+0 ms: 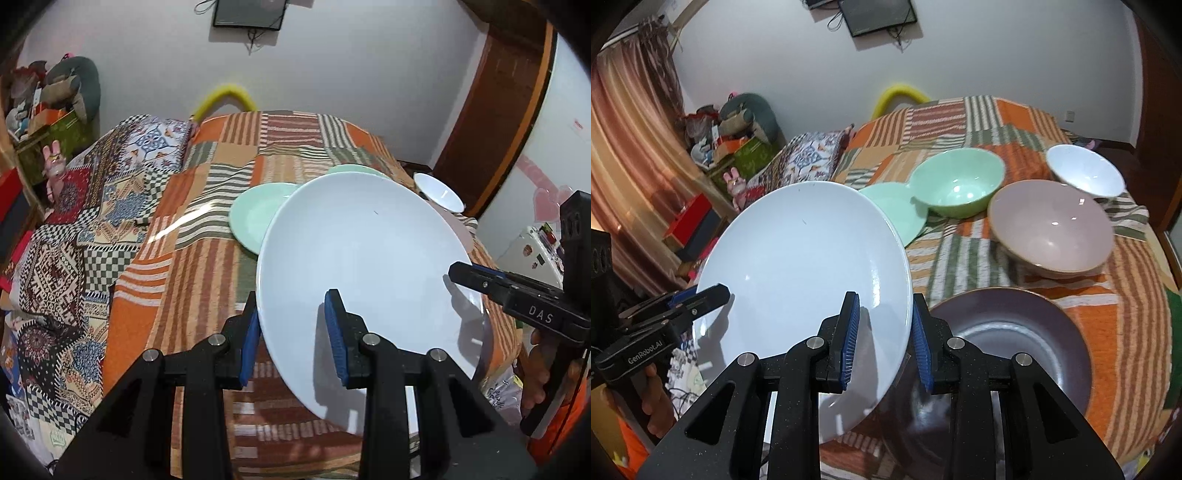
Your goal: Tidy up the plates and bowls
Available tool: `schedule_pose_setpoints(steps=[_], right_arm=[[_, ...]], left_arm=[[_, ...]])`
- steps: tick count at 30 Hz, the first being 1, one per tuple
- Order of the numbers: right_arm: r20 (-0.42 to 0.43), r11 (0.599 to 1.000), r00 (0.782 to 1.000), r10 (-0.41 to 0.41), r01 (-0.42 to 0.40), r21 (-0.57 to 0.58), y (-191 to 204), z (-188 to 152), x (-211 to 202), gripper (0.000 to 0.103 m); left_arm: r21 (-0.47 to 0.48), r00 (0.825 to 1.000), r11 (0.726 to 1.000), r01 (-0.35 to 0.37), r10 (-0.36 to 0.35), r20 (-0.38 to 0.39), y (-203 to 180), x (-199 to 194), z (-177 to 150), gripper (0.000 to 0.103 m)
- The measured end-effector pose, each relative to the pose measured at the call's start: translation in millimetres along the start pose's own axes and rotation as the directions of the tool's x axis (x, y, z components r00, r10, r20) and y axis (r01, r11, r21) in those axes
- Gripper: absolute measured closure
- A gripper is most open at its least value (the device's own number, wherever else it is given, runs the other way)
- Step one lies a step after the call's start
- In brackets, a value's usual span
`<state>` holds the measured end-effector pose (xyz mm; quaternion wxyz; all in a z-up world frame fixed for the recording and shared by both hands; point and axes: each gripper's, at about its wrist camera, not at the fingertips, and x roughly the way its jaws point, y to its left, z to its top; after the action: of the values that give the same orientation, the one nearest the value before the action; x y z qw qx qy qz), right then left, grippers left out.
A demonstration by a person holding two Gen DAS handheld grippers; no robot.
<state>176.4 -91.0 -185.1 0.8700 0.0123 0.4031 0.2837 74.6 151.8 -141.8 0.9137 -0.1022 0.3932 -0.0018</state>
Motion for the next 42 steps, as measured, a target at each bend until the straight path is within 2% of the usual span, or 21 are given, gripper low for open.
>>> schedule_pose_setpoints(steps=[10,19,29,42], right_arm=[[0.054,0.999,0.998,-0.033,0.030,0.044,-29.4,-5.0,-28.3,0.076],[0.068,0.994,0.995,-0.075,0.069,0.090,-59.2,-18.1,-47.4,0.076],[0.067,0.985,0.991,-0.120,0.110,0.136,-85.4,-33.5,-64.1,0.076],[0.003,0.974,0.990,-0.139,0.136,0.183,-109.1,-55.7,-60.8,0.076]], left_arm=[[0.076,1.000,0.997,0.027,-0.026,-0.006,-41.5,0.7,7.2,0.069],[0.134,0.998,0.989,0.060,-0.056,-0.033,-77.8,12.6,9.7,0.069],[0.187,0.991,0.978,0.090,-0.070,-0.116,-110.9,33.4,8.1,0.069],[0.215,0.973,0.971,0.104,-0.055,-0.224,-132.5,64.2,-3.6,0.069]])
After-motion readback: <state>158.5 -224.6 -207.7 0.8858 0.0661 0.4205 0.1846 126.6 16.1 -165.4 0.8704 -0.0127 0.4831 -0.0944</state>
